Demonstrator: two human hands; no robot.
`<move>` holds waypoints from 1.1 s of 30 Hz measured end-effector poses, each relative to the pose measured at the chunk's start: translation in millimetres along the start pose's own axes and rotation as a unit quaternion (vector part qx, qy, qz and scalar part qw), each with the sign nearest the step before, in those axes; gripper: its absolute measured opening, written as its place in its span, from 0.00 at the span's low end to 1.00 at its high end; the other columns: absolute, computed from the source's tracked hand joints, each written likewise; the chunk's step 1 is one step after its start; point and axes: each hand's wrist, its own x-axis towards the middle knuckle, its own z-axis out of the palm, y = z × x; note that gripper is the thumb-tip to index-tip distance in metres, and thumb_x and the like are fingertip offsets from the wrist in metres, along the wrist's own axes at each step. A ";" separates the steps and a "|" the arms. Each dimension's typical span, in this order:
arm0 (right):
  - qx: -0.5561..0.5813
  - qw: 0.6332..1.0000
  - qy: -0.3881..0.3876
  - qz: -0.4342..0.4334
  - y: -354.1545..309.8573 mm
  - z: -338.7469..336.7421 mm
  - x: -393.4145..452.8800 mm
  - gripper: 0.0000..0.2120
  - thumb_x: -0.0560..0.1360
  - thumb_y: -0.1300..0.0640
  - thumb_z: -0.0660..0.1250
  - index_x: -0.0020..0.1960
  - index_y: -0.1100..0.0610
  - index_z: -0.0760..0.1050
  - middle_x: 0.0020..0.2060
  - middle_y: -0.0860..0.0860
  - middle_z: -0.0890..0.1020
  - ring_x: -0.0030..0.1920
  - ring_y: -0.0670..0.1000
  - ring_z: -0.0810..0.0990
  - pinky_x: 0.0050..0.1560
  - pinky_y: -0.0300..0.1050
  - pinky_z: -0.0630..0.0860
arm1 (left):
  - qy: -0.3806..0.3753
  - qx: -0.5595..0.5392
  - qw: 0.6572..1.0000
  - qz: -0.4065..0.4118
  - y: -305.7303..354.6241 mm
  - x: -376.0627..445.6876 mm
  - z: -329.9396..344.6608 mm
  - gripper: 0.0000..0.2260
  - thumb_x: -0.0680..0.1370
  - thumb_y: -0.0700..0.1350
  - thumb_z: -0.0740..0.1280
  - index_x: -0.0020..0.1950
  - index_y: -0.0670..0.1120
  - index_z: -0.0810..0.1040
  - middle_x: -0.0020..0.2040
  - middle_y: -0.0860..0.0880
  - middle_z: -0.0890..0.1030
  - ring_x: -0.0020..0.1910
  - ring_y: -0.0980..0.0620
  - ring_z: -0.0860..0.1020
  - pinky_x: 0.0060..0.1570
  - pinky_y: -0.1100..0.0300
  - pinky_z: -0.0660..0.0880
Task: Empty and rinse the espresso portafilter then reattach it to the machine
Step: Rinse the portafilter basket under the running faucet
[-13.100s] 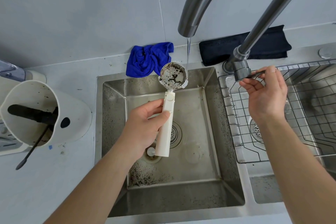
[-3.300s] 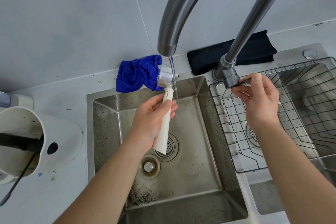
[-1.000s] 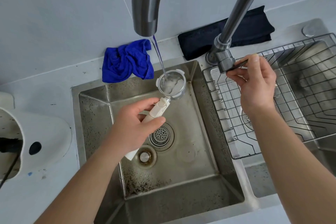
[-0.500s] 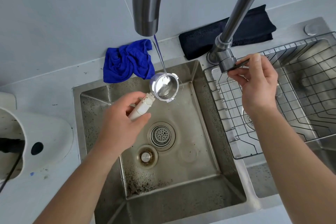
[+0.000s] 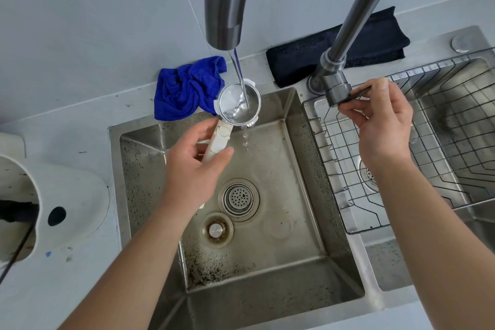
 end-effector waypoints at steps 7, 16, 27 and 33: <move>-0.001 1.000 0.000 -0.003 1.3 -0.1 0.4 0.13 0.80 0.46 0.62 0.42 0.53 0.77 0.43 0.54 0.80 0.39 0.54 0.81 0.52 0.50 0.82 | 0.000 -0.044 0.999 -0.022 4.0 1.2 3.4 0.23 0.73 0.40 0.74 0.60 0.64 0.77 0.50 0.55 0.86 0.44 0.58 0.84 0.41 0.68 0.77; 0.009 1.000 0.000 -0.008 0.1 0.6 0.2 0.13 0.78 0.45 0.63 0.39 0.49 0.79 0.40 0.49 0.82 0.37 0.51 0.82 0.49 0.47 0.82 | -0.050 -0.064 0.995 -0.057 3.4 -5.4 8.5 0.19 0.72 0.46 0.73 0.55 0.69 0.79 0.44 0.51 0.85 0.40 0.57 0.81 0.42 0.63 0.80; 0.008 1.000 -0.007 -0.012 -0.2 -1.2 0.6 0.13 0.79 0.45 0.63 0.39 0.47 0.80 0.38 0.46 0.83 0.37 0.50 0.83 0.49 0.47 0.82 | -0.129 -0.026 0.991 -0.038 15.9 -12.3 5.5 0.20 0.71 0.47 0.72 0.55 0.72 0.78 0.43 0.38 0.83 0.36 0.49 0.78 0.38 0.56 0.77; 0.011 1.000 -0.011 -0.010 -1.1 -1.1 0.6 0.13 0.79 0.46 0.63 0.38 0.46 0.80 0.37 0.45 0.83 0.37 0.50 0.83 0.50 0.48 0.82 | -0.199 0.030 0.979 -0.021 12.0 -16.6 -7.5 0.20 0.72 0.48 0.69 0.60 0.67 0.78 0.44 0.46 0.84 0.37 0.37 0.79 0.33 0.47 0.78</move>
